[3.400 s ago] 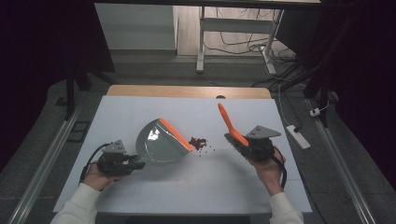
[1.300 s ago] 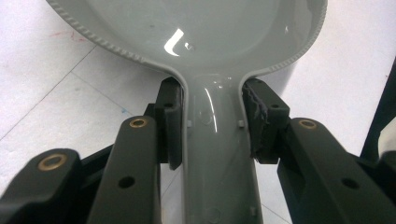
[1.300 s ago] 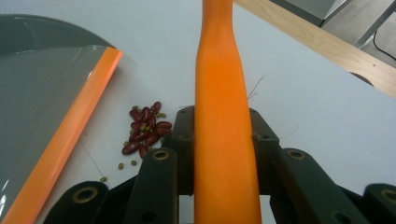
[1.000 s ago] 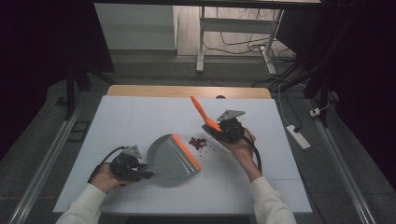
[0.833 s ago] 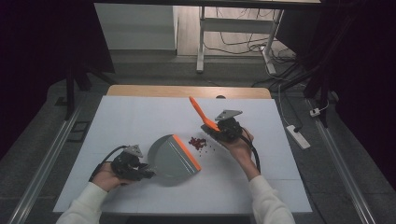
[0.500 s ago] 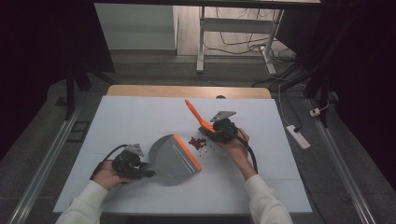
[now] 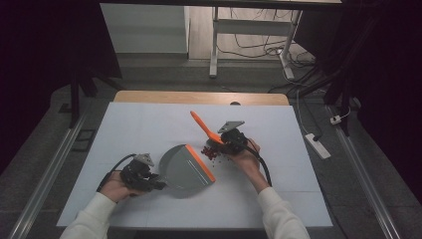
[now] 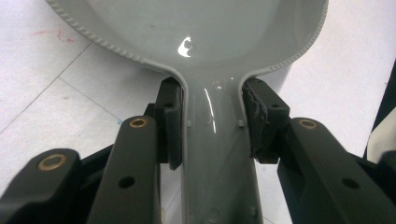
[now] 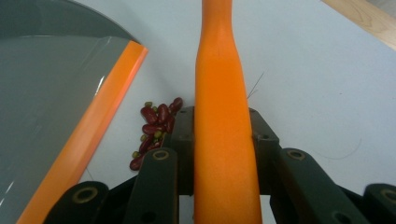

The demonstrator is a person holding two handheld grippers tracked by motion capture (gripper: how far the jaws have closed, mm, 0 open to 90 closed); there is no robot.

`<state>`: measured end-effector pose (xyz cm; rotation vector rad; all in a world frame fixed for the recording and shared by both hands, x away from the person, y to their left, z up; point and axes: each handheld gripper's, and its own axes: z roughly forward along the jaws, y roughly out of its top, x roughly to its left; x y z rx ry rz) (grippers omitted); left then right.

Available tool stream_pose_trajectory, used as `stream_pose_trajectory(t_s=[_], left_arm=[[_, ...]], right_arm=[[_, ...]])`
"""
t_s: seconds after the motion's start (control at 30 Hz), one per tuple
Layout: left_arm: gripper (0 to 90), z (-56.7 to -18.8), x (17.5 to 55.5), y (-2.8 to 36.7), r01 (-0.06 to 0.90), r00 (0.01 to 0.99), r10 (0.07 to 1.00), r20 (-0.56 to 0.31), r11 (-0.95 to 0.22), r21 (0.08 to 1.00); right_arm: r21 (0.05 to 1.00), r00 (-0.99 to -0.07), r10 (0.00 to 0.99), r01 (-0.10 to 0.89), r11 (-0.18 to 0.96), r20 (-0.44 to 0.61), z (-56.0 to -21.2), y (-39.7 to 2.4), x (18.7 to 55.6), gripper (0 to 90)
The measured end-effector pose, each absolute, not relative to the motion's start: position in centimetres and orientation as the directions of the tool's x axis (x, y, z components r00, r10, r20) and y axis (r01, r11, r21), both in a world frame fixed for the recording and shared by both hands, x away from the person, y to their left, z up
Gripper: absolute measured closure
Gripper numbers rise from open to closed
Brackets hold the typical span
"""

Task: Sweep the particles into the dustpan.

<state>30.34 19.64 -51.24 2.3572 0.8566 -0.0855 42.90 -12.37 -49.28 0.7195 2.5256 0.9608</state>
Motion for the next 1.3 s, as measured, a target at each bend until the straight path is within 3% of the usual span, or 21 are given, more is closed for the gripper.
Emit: stream_pose_trajectory(t_s=[1.3], left_arm=[[62.3, -51.4, 30.4, 19.6, 0.602, 0.787, 0.555, -0.268, -0.600, 0.527]], right_arm=[[0.711, -0.918, 0.390, 0.229, 0.665, -0.069, -49.1, -7.5, 39.7, 70.0]])
